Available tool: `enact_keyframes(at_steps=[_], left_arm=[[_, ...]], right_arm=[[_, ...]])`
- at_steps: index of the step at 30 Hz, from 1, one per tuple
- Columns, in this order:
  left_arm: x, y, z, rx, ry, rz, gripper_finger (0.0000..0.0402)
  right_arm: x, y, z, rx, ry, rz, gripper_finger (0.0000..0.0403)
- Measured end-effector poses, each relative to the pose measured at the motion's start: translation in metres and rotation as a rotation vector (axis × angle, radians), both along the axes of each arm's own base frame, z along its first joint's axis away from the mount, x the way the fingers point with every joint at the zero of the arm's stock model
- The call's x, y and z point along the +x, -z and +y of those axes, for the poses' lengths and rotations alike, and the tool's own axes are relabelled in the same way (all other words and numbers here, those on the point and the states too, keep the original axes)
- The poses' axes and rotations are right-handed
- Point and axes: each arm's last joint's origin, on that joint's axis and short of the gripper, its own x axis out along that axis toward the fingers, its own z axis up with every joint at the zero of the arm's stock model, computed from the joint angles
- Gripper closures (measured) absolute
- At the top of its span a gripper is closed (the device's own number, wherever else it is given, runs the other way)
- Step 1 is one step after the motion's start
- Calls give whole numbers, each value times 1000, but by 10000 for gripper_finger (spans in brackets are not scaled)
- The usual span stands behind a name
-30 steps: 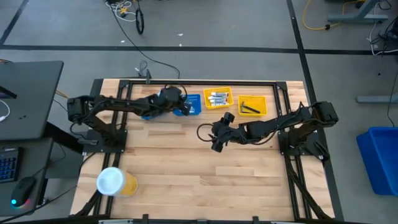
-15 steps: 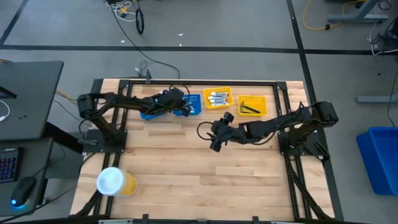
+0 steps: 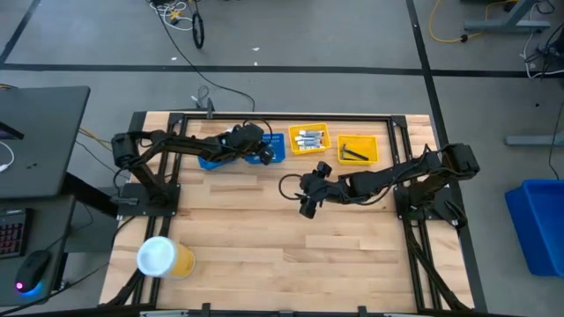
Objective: Pick & Place Travel size toiletries
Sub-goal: Return to Home Position
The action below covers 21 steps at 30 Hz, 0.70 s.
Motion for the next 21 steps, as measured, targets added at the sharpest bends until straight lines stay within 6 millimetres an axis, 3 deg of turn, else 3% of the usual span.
enact_keyframes(at_steps=[5,11,15,21], left_arm=[[-1,-15,-7,42,12,-28,254],[-7,-46,-30,29,86,-107,253],[-15,-72,-65,-8,169,-178,253],[-19,-87,-138,67,341,-179,253]], right_arm=[[-9,3,9,27,7,67,174],[-26,-3,26,117,7,118,291],[-42,-7,40,213,-22,192,380],[-70,-6,58,214,30,332,399]])
